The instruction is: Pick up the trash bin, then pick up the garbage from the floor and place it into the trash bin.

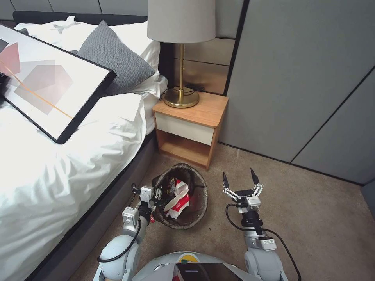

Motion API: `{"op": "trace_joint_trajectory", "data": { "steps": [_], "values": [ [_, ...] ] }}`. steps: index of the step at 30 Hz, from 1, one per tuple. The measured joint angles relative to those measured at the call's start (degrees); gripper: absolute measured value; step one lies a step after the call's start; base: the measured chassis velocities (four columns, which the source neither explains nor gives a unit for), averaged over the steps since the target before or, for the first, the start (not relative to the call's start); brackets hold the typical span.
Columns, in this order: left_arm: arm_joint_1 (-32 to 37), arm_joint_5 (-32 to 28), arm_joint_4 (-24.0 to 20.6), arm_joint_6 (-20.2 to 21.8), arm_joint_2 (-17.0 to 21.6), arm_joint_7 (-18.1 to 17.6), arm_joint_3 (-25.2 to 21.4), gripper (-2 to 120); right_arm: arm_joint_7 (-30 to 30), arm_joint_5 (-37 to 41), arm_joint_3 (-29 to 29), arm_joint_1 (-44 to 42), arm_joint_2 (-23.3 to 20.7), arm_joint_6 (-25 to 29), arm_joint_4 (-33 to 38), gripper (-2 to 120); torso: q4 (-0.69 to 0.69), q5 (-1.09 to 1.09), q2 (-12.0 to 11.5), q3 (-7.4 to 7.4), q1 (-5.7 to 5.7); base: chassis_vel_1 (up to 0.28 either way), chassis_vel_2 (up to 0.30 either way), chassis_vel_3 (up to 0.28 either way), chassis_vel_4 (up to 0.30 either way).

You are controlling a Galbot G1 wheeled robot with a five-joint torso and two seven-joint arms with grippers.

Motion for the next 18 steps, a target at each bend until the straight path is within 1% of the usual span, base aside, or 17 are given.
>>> {"op": "trace_joint_trajectory", "data": {
  "steps": [3, 9, 18],
  "values": [
    [0.0, 0.0, 0.0, 0.0, 0.0, 0.0, 0.0, 7, 0.0, 0.0, -0.1, 0.0, -0.1, -0.1, 0.0, 100, 0.0, 0.0, 0.0, 0.0, 0.0, 0.013, 0.012, 0.019, 0.009],
    [-0.3, -0.1, 0.0, -0.1, 0.0, 0.1, 0.1, 7, -0.3, 0.1, -0.4, 0.4, -0.1, -0.4, 0.1, 100, 0.0, 0.0, 0.0, 0.0, 0.0, 0.053, 0.051, 0.068, 0.065],
    [-0.3, 0.0, 0.0, -0.1, 0.0, 0.1, 0.0, 7, -0.3, 0.2, -0.3, 0.9, -0.1, -0.6, 0.2, 100, 0.0, 0.0, 0.0, 0.0, 0.0, 0.1, 0.093, 0.096, 0.09]
  ]
}}
